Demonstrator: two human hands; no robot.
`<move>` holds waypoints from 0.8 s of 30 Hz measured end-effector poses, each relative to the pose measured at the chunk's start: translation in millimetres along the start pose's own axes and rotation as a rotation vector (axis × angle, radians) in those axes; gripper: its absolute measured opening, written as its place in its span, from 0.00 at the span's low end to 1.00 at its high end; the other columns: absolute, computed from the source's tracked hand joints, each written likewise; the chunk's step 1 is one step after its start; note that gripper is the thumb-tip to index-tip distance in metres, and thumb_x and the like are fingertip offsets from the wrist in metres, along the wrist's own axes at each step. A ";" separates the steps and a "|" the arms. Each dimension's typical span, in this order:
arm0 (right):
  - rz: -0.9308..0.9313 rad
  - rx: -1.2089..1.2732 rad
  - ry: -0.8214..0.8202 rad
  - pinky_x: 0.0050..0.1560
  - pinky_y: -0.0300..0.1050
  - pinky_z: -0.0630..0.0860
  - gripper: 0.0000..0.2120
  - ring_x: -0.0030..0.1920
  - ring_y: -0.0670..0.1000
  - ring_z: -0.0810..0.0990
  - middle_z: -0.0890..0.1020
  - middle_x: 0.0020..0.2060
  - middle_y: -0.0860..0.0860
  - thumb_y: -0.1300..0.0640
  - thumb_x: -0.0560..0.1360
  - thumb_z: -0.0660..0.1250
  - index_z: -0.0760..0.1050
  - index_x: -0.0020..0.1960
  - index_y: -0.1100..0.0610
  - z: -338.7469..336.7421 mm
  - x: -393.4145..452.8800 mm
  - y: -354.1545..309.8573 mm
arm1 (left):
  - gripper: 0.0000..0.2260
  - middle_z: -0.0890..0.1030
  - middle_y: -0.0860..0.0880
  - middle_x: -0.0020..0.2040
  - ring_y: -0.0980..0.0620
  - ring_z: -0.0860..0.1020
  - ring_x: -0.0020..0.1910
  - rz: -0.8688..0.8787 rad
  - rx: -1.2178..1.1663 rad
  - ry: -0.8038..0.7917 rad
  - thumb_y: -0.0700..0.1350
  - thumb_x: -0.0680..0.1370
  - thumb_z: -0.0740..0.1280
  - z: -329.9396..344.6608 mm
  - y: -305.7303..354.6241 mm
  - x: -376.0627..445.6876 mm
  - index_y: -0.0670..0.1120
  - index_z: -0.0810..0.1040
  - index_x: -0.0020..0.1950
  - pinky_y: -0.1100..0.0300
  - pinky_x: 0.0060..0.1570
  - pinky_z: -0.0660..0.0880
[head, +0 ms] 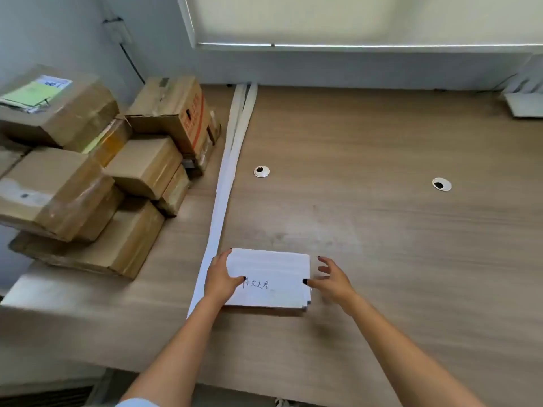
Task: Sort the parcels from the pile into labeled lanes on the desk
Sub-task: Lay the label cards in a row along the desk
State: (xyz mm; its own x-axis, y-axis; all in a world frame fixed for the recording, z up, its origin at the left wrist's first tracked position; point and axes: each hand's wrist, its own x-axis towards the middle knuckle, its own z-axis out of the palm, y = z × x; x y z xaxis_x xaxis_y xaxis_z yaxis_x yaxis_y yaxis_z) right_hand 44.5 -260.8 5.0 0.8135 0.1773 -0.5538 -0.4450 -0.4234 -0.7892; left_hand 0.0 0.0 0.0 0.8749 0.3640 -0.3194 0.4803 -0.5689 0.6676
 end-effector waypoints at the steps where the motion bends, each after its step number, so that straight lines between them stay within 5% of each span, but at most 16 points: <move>1: 0.003 -0.053 0.010 0.60 0.48 0.72 0.38 0.63 0.56 0.73 0.71 0.65 0.57 0.58 0.68 0.75 0.60 0.73 0.55 7.6 2.5 0.7 | 0.37 0.68 0.44 0.67 0.46 0.70 0.65 -0.004 0.047 -0.010 0.41 0.69 0.75 -2.3 -6.1 3.3 0.49 0.62 0.74 0.54 0.63 0.68; 9: 0.026 -0.123 0.168 0.55 0.45 0.74 0.38 0.56 0.53 0.77 0.77 0.60 0.55 0.62 0.63 0.77 0.64 0.70 0.57 44.6 16.7 2.7 | 0.41 0.67 0.44 0.70 0.45 0.67 0.68 -0.060 0.141 -0.056 0.42 0.66 0.76 13.8 -17.8 16.4 0.46 0.59 0.74 0.56 0.65 0.65; 17: 0.128 0.025 0.266 0.47 0.43 0.73 0.28 0.48 0.52 0.77 0.80 0.52 0.54 0.67 0.63 0.76 0.73 0.61 0.61 36.0 22.6 5.5 | 0.42 0.72 0.48 0.67 0.44 0.68 0.66 -0.100 0.012 0.004 0.45 0.64 0.78 17.4 -2.5 27.3 0.48 0.61 0.73 0.51 0.66 0.65; 24: 0.083 0.146 0.352 0.42 0.45 0.76 0.23 0.43 0.52 0.78 0.79 0.47 0.53 0.63 0.63 0.78 0.76 0.56 0.58 0.4 32.1 -0.9 | 0.26 0.77 0.46 0.60 0.46 0.75 0.59 -0.169 -0.335 -0.075 0.49 0.70 0.75 15.3 22.7 47.8 0.46 0.71 0.65 0.49 0.59 0.73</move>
State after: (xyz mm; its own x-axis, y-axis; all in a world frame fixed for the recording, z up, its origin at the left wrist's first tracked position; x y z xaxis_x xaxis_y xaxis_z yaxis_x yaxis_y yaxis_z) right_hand 70.9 -254.4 -12.2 0.8397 -0.1789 -0.5128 -0.5431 -0.2879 -0.7888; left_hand 53.7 -6.8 -10.4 0.7930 0.3701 -0.4839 0.5825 -0.2285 0.7800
